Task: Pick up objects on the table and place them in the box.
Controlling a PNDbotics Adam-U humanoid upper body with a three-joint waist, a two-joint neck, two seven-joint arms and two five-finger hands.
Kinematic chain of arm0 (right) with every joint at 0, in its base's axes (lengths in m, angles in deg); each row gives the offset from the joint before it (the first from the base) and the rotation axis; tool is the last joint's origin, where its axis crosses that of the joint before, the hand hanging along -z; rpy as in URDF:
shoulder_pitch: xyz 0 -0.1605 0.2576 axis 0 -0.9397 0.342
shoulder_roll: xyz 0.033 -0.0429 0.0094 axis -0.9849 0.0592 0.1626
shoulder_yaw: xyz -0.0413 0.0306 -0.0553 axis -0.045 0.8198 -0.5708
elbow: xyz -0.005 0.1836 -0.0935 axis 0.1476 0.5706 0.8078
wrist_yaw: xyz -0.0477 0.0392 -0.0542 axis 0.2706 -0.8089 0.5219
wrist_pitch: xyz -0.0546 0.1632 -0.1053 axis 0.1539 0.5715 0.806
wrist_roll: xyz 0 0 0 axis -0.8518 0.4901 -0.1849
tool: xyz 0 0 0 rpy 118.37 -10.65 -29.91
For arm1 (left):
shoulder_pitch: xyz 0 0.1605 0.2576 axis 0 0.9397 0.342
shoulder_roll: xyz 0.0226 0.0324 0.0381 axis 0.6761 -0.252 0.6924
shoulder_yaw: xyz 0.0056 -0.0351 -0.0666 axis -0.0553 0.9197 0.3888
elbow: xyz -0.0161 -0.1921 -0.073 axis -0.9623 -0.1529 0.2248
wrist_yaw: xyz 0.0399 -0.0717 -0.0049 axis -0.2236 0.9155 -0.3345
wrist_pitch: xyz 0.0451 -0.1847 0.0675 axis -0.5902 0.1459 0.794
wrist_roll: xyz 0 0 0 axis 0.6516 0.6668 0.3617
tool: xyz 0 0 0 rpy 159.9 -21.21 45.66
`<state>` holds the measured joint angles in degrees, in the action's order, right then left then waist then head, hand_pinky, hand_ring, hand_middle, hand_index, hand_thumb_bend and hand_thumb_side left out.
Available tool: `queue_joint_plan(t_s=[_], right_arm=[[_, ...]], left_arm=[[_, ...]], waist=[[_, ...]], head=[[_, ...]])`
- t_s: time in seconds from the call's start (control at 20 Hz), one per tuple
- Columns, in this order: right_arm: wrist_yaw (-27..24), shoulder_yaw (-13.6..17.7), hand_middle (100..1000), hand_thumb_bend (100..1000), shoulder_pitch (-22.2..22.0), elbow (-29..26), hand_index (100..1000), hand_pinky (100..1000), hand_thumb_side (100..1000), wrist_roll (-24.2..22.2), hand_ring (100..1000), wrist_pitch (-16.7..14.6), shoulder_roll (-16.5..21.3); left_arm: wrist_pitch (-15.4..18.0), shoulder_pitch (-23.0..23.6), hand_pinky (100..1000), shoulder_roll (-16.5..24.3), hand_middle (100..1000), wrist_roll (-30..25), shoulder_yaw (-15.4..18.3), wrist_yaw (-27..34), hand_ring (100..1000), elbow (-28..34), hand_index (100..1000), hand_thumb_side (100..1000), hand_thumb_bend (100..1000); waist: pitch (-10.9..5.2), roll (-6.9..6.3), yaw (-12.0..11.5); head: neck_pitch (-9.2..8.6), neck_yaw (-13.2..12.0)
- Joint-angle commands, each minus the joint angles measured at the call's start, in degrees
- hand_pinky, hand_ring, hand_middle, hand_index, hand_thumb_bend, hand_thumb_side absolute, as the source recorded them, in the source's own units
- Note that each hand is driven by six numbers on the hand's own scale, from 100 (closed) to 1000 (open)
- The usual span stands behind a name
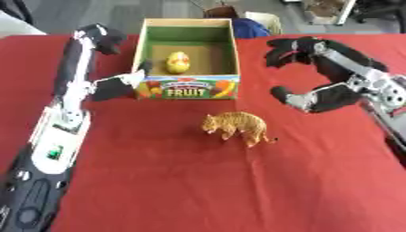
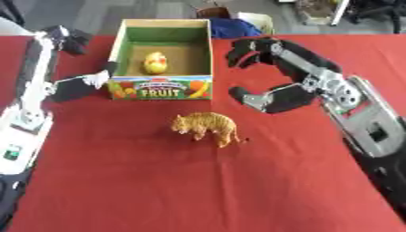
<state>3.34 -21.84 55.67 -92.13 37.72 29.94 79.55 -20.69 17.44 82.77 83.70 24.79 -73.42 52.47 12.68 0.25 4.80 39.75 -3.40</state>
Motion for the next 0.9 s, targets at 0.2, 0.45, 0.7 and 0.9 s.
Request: queue_joint_plan(t_s=[0.2, 0.45, 0.7, 0.9], right_arm=[[5.84, -0.47, 682, 326, 1.77, 8.52, 794, 791, 305, -5.58, 992, -5.07, -2.28], [10.47, 1.71, 685, 345, 1.88, 15.04, 798, 791, 320, -10.21, 992, -8.68, -4.09], [15.16, 4.86, 654, 338, 2.09, 17.85, 773, 782, 305, -14.28, 962, -11.14, -5.77], [18.87, 6.15, 566, 284, 2.16, 18.13, 680, 748, 256, -12.28, 888, -12.70, -6.55]], left_arm=[[-5.52, -0.12, 582, 1.61, 525, -2.98, -0.27, 5.73, 522, 6.96, 657, 285, 541], [-7.34, 0.17, 582, 2.45, 524, -3.93, -0.10, 10.36, 521, 8.57, 658, 288, 538], [-7.25, 0.29, 581, 3.26, 524, -3.96, 0.24, 15.05, 521, 8.60, 658, 290, 536], [-6.97, 0.28, 581, 3.93, 524, -3.86, 0.48, 18.76, 521, 8.43, 658, 291, 535]], waist=[[-0.85, 0.05, -0.24], [-0.85, -0.07, -0.25], [-0.88, -0.20, -0.27], [-0.89, -0.16, -0.39]], head=[[-0.17, 0.96], [-0.24, 1.22], [-0.28, 1.39], [-0.35, 1.46]])
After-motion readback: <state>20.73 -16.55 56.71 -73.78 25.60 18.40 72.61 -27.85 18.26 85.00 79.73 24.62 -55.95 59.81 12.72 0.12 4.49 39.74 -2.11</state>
